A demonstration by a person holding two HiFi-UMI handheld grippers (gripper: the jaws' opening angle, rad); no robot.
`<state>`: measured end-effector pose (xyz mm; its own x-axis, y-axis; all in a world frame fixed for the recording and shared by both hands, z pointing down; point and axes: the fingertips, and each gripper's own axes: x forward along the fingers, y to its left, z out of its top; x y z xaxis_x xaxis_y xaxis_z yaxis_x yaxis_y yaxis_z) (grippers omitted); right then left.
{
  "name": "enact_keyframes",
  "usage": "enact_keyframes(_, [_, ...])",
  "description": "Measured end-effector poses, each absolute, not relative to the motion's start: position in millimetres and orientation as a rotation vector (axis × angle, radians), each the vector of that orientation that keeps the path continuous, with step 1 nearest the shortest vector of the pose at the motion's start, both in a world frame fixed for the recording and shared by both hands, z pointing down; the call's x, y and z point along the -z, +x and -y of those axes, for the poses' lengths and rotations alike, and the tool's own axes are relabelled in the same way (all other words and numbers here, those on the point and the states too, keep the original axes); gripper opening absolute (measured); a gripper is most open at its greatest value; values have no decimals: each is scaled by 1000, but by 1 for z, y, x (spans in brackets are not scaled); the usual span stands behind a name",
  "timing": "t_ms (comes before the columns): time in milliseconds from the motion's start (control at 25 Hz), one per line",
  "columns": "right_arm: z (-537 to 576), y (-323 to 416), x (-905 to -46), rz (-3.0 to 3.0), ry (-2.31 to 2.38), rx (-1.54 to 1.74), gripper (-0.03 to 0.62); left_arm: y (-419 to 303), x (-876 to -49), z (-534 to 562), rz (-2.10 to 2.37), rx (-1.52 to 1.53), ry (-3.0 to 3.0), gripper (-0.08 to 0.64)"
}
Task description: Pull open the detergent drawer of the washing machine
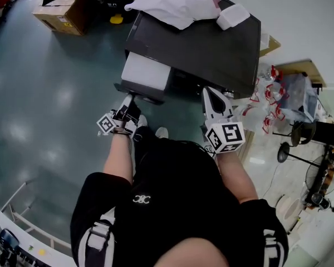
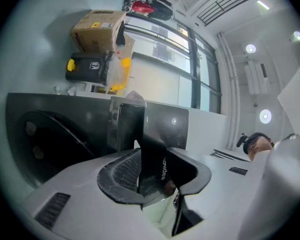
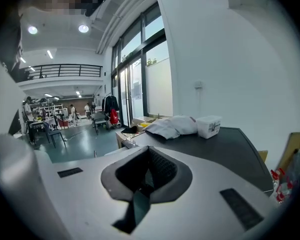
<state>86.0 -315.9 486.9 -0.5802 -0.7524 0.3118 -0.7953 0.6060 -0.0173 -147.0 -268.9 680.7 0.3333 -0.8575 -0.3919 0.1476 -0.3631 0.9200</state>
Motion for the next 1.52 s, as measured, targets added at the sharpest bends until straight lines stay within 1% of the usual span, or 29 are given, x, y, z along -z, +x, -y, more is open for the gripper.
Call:
enact_keyframes(160, [315, 86, -488, 2581, 1233, -246, 2, -147, -679, 258, 691, 1223, 1574, 149])
enact_keyframes(360, [307, 77, -489, 2595, 1161, -154, 2, -147, -678, 250, 728, 1229, 1545, 147])
enact_keyframes(1080, [288, 48, -496, 2684, 993, -167, 2, -153, -684, 177, 786, 1247, 1526, 149])
enact_keyframes(1520, [284, 46, -500, 2704, 943, -195, 2, -157, -683, 143, 808, 1243, 1533, 149])
